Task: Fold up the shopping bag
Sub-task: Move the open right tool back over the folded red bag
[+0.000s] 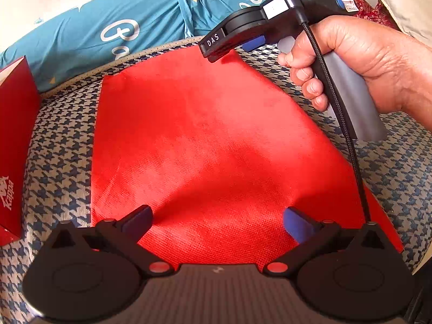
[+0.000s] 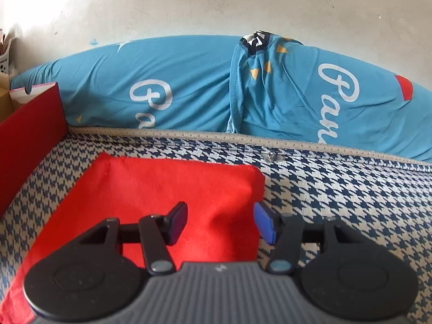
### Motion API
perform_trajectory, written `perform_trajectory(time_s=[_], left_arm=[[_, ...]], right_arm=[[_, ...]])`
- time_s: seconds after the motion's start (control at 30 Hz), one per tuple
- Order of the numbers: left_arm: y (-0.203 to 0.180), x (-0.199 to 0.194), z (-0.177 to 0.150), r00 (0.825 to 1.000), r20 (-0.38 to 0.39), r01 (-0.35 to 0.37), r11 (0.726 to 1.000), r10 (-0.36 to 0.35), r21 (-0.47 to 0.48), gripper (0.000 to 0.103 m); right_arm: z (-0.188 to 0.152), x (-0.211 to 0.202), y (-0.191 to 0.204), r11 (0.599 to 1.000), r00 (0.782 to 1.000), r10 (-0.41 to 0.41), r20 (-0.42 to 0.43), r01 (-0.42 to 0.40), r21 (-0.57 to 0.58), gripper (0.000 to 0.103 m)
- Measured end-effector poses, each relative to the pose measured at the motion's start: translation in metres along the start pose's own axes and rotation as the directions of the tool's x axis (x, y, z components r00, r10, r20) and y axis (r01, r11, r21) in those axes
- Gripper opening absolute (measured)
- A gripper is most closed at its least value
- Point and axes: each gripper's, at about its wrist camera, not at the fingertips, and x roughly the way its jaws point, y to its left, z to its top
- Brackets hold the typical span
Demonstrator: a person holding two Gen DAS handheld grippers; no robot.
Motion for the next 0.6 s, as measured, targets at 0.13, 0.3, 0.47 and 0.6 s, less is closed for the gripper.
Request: perform_trajectory(time_s=[0.13,0.3,0.47,0.6], left_arm=[[0.005,0.002,0.002,1.0,0.005,0.004,1.0,-0.004,-0.021,0.103],[0.009,0.011,0.001,1.0,-0.015,0.022,0.998,-0.023,-0.053,0.103],[0.007,0.013,0.001,1.0,-0.012,0.018,0.998,-0.018,-0.054,0.103],[0.008,0.014,0.002,1.0,-0.015,0.019,0.998,-0.02,-0.06,0.103]], right_arm=[[-0.003,0.006,0.002,0.999,0.998,0.044,-0.033,-0.044,0.003,0.049],[-0.015,0.024,0.003,0.999,0.993,0.039,-0.109,-0.037,0.014,0.053],[-0.023,0.026,0.014,0.997,0.996,0.032,-0.086,-0.037,-0.062,0.069],[-0.025,0.025,0.018,0.996,0.997,0.025,-0.078,-0.031,-0.079,0.075]])
